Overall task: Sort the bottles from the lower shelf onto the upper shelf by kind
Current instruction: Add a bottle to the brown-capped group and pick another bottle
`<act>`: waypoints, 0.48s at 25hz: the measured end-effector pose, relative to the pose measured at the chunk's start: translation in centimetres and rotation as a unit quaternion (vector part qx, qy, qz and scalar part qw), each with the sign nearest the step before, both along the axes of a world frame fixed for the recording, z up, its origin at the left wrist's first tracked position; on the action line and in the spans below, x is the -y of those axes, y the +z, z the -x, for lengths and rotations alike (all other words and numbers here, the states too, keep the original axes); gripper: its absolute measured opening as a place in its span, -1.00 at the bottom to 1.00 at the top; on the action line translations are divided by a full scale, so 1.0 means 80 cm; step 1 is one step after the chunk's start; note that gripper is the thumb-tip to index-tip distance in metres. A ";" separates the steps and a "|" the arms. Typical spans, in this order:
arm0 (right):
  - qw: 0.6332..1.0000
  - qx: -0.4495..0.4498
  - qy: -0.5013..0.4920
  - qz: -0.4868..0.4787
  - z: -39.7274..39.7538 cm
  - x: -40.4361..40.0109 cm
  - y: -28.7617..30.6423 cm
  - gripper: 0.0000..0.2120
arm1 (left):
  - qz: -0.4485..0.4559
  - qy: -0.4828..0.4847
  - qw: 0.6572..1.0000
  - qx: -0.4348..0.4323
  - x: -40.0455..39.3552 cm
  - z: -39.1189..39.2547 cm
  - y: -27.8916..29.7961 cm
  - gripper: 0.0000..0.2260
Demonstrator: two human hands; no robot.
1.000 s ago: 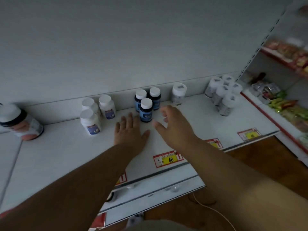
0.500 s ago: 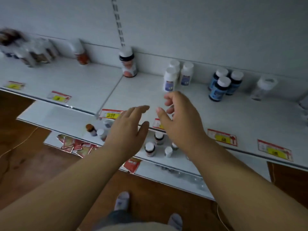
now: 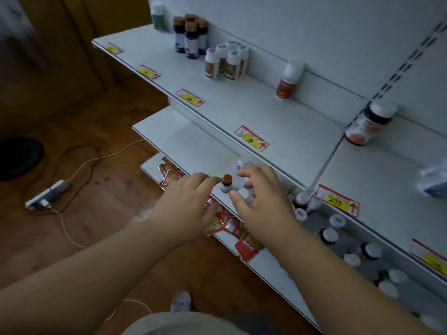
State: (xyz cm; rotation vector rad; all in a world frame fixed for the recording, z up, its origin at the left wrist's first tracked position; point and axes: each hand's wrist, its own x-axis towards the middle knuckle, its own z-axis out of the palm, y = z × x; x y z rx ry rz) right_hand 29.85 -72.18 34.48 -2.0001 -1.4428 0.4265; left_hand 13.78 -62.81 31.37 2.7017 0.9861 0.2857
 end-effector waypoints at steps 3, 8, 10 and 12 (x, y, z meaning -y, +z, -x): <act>1.000 0.018 0.008 0.023 0.010 -0.063 -0.032 -0.69 | 0.015 0.019 1.000 -0.003 -0.052 0.002 -0.032 -0.51; 0.996 0.011 0.033 0.077 -0.009 -0.158 -0.128 -0.65 | 0.066 0.061 0.996 -0.017 -0.127 -0.007 -0.110 -0.50; 0.993 0.028 0.026 0.116 -0.024 -0.185 -0.178 -0.64 | 0.071 0.094 0.993 -0.024 -0.146 -0.013 -0.142 -0.50; 0.988 0.048 0.001 0.148 -0.038 -0.205 -0.234 -0.65 | 0.078 0.081 0.993 -0.018 -0.172 -0.022 -0.190 -0.50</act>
